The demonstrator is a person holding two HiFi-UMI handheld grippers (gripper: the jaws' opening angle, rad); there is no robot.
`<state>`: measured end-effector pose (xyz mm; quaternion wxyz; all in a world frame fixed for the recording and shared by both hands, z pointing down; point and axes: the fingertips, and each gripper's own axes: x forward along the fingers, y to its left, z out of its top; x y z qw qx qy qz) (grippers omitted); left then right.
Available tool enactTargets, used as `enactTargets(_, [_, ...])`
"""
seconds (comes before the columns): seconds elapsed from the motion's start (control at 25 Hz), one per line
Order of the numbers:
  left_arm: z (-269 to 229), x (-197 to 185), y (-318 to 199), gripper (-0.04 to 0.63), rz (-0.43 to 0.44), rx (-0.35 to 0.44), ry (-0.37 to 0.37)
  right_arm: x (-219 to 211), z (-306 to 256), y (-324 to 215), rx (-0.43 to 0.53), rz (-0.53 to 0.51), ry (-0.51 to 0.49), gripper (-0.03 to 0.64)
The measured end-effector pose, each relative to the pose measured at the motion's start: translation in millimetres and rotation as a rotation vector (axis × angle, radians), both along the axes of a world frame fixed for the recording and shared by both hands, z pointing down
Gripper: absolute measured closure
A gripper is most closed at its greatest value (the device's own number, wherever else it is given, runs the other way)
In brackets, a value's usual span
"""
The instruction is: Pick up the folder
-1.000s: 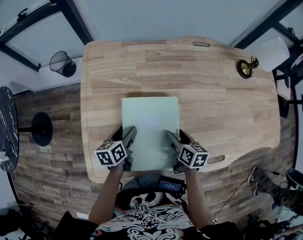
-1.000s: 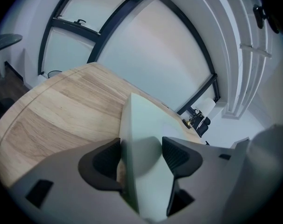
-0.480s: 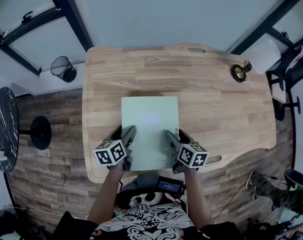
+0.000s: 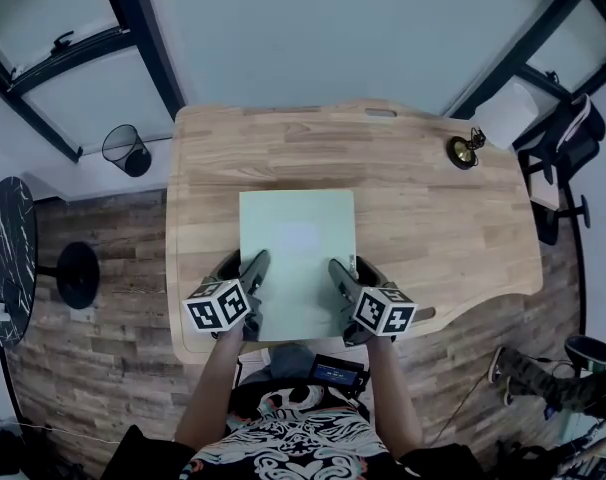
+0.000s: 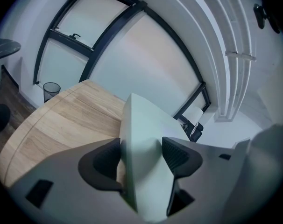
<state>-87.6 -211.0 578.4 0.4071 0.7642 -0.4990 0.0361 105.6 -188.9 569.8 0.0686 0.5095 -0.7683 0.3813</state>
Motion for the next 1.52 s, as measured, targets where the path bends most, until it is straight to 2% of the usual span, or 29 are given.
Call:
enactTargets(1.04, [-61.4,-1.7,40.4,0.322,0.025,0.129,-0.018,-2.3,-55.2,47.2,0.131,0.034,0.006,0.351])
enactTargets(1.52, [-66.5,1.6,57.3,0.322,0.031,0.139,-0.024,0.9,-58.5,65.6,0.141,0.042,0.01,0.35])
